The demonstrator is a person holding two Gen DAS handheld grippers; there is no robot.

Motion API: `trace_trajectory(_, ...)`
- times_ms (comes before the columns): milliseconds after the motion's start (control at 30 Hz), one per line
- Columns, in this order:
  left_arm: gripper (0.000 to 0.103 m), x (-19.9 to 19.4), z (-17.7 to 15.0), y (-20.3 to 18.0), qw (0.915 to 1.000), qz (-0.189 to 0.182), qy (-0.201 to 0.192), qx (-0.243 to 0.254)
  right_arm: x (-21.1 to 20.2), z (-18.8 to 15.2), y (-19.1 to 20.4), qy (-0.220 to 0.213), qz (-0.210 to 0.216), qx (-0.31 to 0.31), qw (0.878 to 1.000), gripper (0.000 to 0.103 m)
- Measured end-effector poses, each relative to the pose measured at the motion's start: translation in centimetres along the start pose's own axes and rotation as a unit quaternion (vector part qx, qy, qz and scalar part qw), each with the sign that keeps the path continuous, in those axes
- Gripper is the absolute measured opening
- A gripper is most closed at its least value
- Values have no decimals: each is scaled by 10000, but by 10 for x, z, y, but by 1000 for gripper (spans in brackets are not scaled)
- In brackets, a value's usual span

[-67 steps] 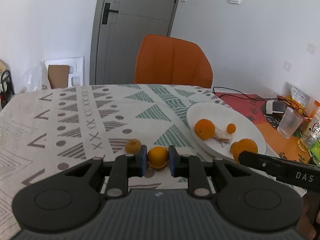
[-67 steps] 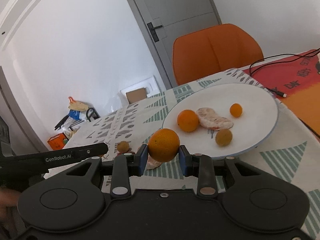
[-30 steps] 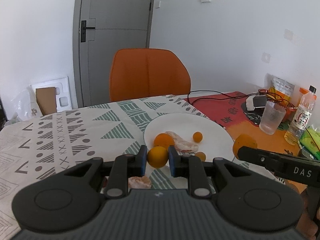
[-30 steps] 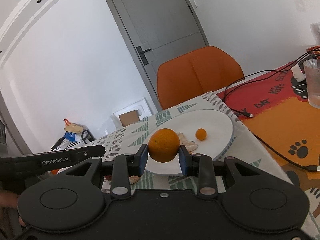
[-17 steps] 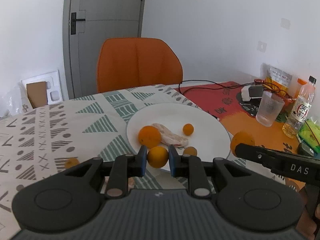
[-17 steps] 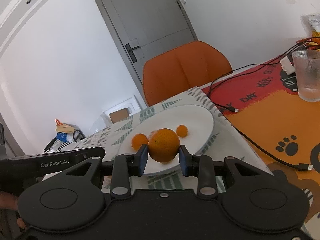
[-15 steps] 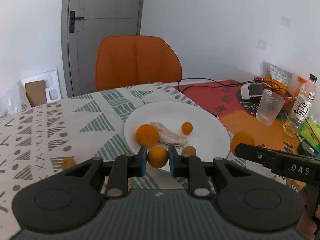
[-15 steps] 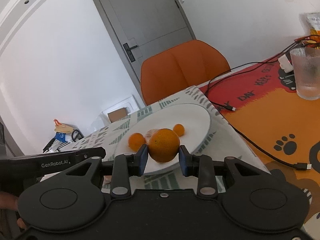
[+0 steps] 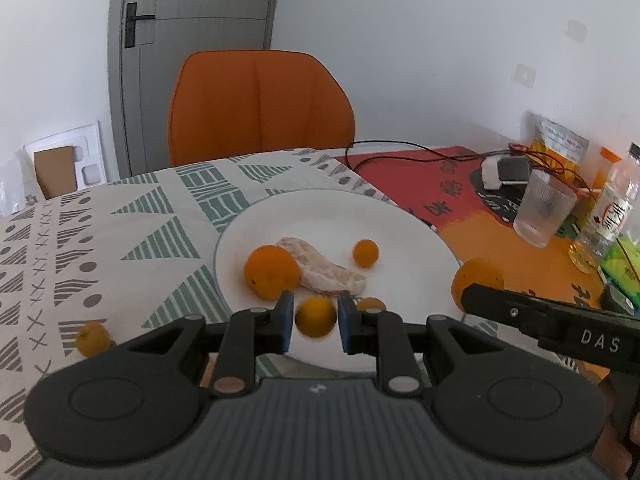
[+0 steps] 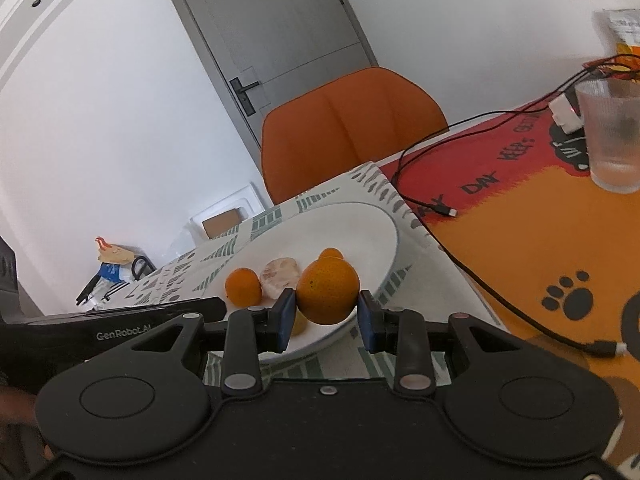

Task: Organize fruits
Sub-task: 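Open right tool dropping the orange while left tool releases the mandarin into bowl, then withdraw both open tools from the bowl toward the remaining fruits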

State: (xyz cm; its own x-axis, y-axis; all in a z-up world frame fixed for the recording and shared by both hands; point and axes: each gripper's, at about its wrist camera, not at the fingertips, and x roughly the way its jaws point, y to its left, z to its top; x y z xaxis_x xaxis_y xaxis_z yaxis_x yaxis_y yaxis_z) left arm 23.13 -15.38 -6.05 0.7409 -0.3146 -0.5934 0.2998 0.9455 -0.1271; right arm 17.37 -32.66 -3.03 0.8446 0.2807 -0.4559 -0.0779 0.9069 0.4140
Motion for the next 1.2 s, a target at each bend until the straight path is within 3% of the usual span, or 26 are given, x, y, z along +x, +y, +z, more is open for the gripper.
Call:
trace_trajectory(200, 27, -5, 4, 14, 9997, 204, 17, -94, 9, 5, 10, 38, 20, -98, 9999, 31)
trace_trajectory(300, 33, -11, 7, 21, 9994, 326, -54, -110, 12, 7, 14, 51, 43, -121, 9999, 31)
trace_trajectory(400, 44, -19, 10, 27, 9988, 444, -141, -156, 13, 10, 20, 45, 56, -197, 9998, 31)
trace_trajectory(533, 67, -31, 14, 34, 9976, 591, -295, -218, 13, 14, 27, 16, -122, -305, 9995, 46)
trace_trajectory(567, 77, -34, 14, 35, 9972, 633, -337, -227, 11, 15, 28, 2, -115, -326, 9994, 46)
trace_trajectory(633, 87, -40, 14, 38, 9957, 776, -412, -283, 6, 16, 30, -24, -33, -337, 9994, 46)
trace_trajectory(1200, 96, -99, -6, 46, 9905, 955, -802, -586, -38, 8, 48, -150, 19, -458, 9988, 58)
